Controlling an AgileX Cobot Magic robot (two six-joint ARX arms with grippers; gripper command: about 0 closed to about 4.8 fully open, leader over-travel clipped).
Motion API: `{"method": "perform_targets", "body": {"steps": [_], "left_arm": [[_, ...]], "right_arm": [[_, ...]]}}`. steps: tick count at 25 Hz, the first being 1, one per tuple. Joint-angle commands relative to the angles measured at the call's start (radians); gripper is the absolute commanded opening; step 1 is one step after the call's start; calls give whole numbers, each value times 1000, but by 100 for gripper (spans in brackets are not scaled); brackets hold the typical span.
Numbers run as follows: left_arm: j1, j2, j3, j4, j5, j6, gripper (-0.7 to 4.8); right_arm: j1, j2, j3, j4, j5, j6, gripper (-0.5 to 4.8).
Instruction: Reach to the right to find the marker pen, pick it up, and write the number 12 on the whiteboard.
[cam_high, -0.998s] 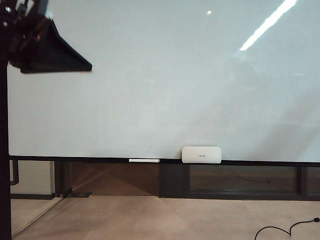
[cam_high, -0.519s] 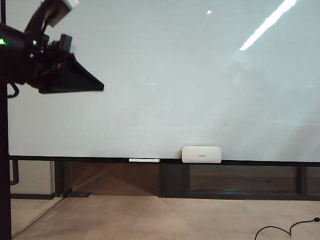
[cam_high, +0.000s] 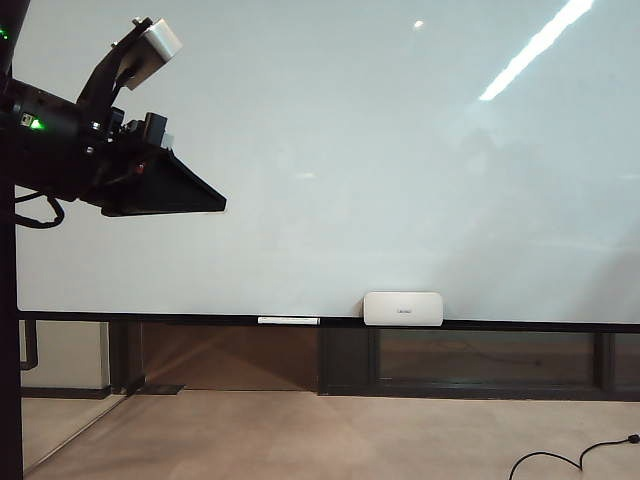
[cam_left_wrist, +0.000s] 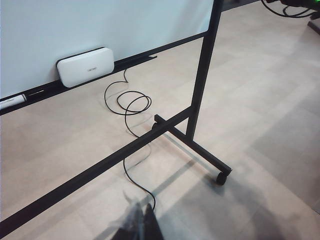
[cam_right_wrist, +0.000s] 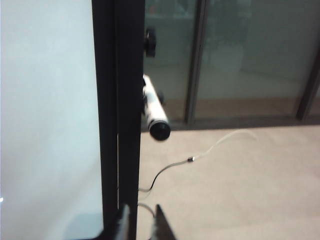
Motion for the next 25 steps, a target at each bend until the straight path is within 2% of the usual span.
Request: {"method": "perform_targets", "body": {"steps": [1,9,15,19,25], "left_arm": [[0,-2,8,10,29,-1,-5],[2,-2,8,10,-35,45,-5],[2,-2,8,-6,-42,45,-5],[2,-2,8,-6,-42,45,-5],[2,-2,8,-5,-42,44,-5]], "right_arm": [[-8,14,4,101,-6,-5,169],[-11,19,16,124,-6,-32,172],[3,68,180,12,-8,-1,180],[3,94,251,-49,-65,-1,205],[-5,98,255,-60,-36,-33,211]]}}
